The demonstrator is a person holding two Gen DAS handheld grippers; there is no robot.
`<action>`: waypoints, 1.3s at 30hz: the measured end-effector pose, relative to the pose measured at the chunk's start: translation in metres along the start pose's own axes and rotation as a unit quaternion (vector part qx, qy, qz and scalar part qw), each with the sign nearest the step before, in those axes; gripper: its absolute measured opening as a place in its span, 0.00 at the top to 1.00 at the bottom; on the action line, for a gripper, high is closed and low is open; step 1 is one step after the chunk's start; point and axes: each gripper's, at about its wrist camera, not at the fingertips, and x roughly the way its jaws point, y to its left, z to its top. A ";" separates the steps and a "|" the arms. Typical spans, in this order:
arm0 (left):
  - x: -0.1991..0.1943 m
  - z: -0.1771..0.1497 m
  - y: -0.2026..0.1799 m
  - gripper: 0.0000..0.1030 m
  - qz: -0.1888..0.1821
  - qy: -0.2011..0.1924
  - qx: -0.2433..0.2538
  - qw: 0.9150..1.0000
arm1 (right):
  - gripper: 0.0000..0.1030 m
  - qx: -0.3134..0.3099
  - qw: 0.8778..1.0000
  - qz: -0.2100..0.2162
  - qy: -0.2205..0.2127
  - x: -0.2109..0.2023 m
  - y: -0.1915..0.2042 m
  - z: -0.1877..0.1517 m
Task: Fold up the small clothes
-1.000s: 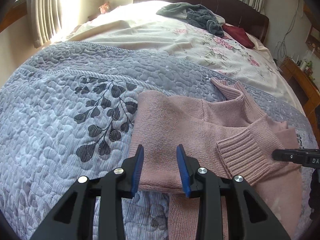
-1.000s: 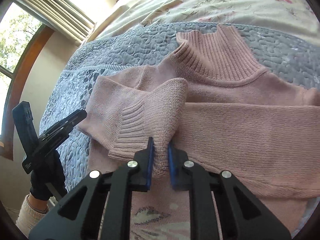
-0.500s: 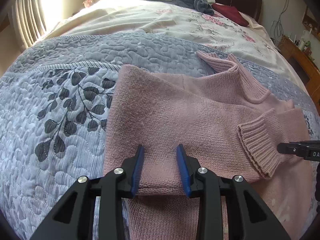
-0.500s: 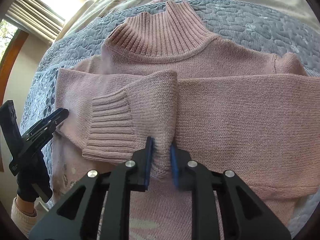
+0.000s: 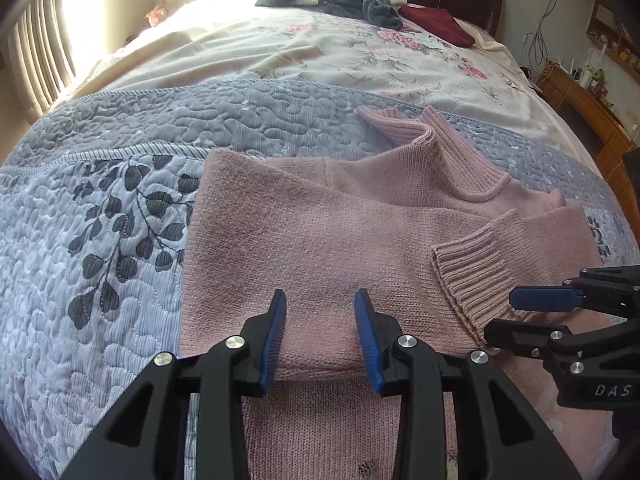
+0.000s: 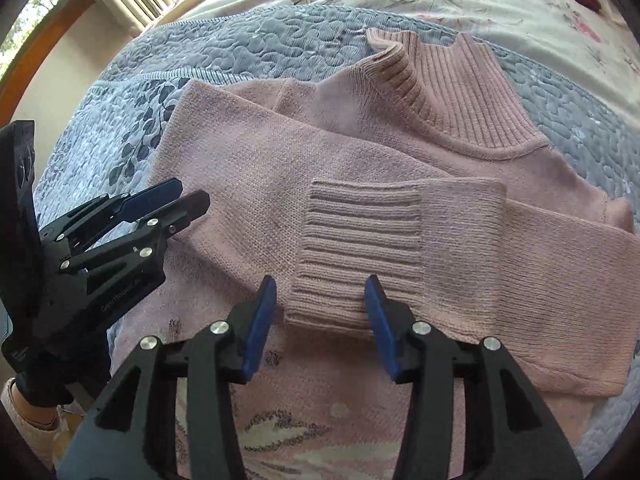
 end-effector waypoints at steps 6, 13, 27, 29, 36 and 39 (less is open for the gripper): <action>0.009 -0.007 0.010 0.65 -0.013 0.000 -0.016 1.000 | 0.64 -0.015 0.999 -0.042 0.010 0.021 0.003 0.001; 0.011 -0.006 0.012 0.65 -0.015 0.003 -0.019 1.000 | 0.85 0.024 0.999 -0.001 -0.023 -0.018 -0.026 -0.004; 0.013 -0.005 0.010 0.63 -0.002 0.000 -0.015 1.000 | 0.85 0.146 0.987 -0.021 -0.070 -0.094 -0.160 -0.043; 0.014 -0.005 0.010 0.63 -0.001 -0.001 -0.013 1.000 | 0.87 0.163 0.984 -0.031 -0.057 -0.088 -0.180 -0.056; 0.011 0.000 0.006 0.62 0.009 -0.001 -0.012 1.000 | 0.85 0.170 0.983 -0.051 -0.040 -0.077 -0.202 -0.082; -0.006 0.009 -0.004 0.62 -0.001 -0.029 -0.010 1.000 | 0.85 0.145 0.987 -0.029 -0.066 -0.087 -0.187 -0.073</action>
